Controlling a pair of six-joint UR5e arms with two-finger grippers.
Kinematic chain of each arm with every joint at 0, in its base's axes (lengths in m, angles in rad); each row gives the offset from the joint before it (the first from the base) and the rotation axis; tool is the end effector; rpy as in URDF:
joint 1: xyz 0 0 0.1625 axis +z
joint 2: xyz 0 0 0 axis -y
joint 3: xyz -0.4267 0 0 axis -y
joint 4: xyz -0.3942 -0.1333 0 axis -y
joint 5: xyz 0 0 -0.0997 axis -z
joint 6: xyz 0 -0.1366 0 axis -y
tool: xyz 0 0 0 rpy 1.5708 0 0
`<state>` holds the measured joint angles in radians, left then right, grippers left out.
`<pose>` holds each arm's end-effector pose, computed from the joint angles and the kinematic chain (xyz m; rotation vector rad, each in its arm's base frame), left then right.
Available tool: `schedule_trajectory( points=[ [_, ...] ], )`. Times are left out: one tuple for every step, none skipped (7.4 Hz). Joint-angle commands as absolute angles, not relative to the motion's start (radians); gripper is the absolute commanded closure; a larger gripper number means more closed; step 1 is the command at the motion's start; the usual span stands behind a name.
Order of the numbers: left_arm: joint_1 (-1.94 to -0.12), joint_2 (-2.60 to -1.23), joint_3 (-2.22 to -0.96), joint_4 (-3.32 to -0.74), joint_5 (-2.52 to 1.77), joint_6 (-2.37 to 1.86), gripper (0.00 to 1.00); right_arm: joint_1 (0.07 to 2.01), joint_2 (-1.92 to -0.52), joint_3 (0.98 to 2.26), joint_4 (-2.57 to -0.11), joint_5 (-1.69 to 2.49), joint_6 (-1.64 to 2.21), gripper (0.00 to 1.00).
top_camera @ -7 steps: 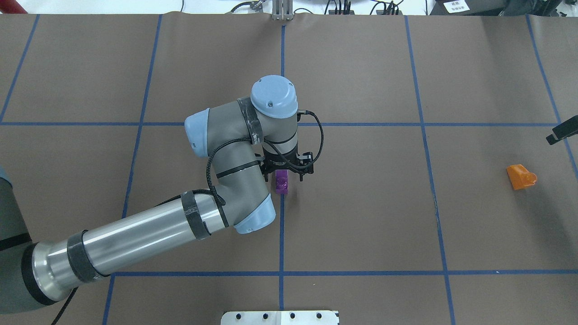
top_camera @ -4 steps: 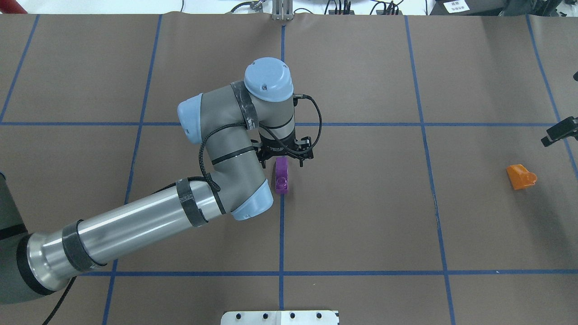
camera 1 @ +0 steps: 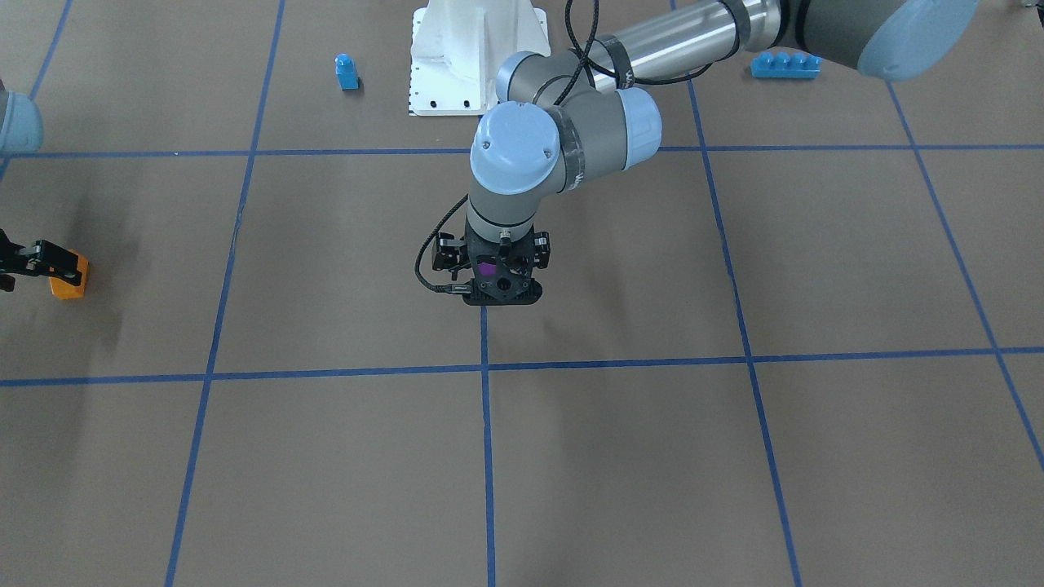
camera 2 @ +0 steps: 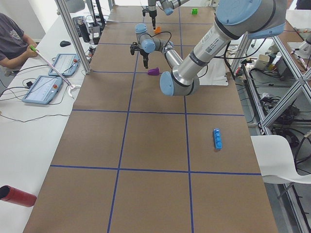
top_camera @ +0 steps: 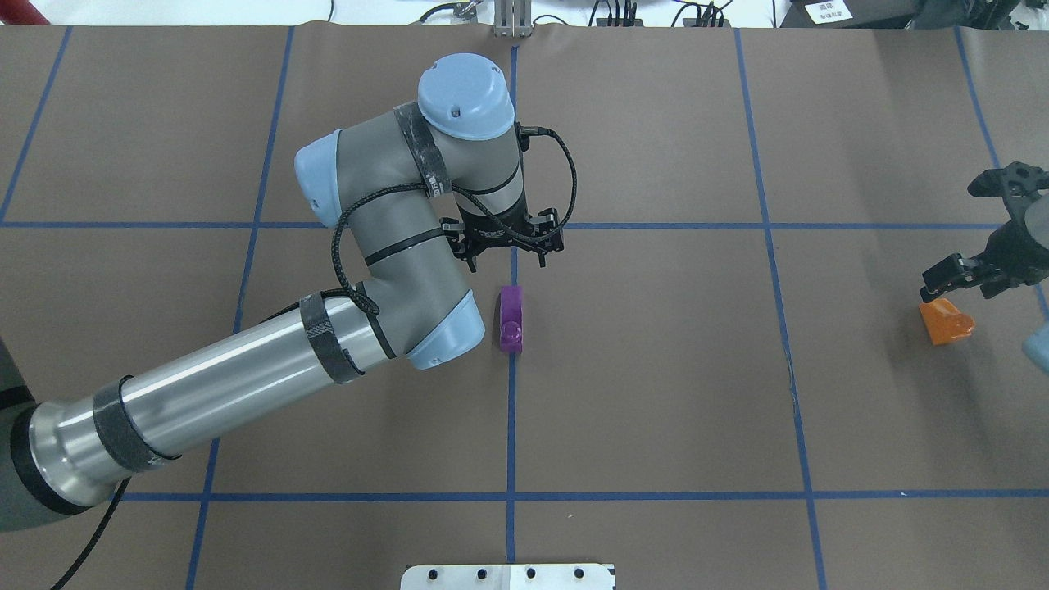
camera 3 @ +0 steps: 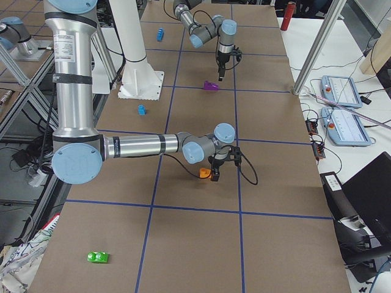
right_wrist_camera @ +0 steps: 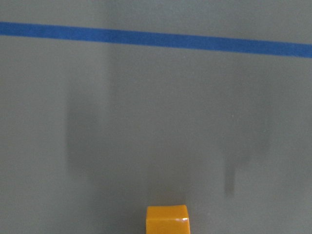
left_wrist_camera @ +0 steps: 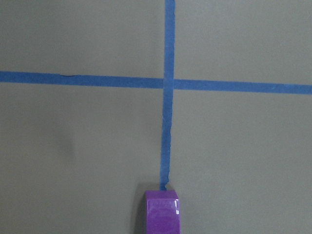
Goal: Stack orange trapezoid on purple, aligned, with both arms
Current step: 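Grasp the orange trapezoid block with the right gripper while the left gripper rises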
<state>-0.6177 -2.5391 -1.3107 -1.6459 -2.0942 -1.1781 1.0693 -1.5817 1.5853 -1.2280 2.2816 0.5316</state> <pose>0.6187 -0.5193 0.1614 -0.0638 0.9078 -0.0043 -0.2105 -0.4759 0.6513 -0.0591 -0.7753 -0.0945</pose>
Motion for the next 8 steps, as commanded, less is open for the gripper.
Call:
schedule_trajectory(
  points=[
    [-0.618,-2.539,-1.313,-1.646,-2.094,-1.180,0.00,1.045,-1.588,1.578,-1.224,2.279,0.525,0.02],
    [-0.618,-2.539,-1.313,-1.646,-2.094,-1.180,0.00,1.034,-1.601,1.580,-1.223,2.279,0.522,0.08],
    [-0.618,-2.539,-1.315,-1.646,-2.094,-1.180,0.00,1.032,-1.603,1.582,-1.223,2.279,0.522,0.37],
    [-0.618,-2.539,-1.313,-1.646,-2.094,-1.180,0.00,1.031,-1.603,1.582,-1.223,2.281,0.520,0.77],
    [-0.618,-2.537,-1.319,-1.644,-2.094,-1.180,0.00,1.031,-1.608,1.580,-1.223,2.281,0.509,0.97],
    [-0.620,-2.537,-1.321,-1.644,-2.094,-1.180,0.00,1.031,-1.621,1.591,-1.223,2.284,0.494,1.00],
    [-0.623,-2.537,-1.321,-1.646,-2.095,-1.180,0.00,1.034,-1.634,1.629,-1.226,2.290,0.502,1.00],
    [-0.632,-2.536,-1.328,-1.647,-2.101,-1.178,0.00,1.034,-1.638,1.711,-1.262,2.292,0.524,1.00]
  ],
)
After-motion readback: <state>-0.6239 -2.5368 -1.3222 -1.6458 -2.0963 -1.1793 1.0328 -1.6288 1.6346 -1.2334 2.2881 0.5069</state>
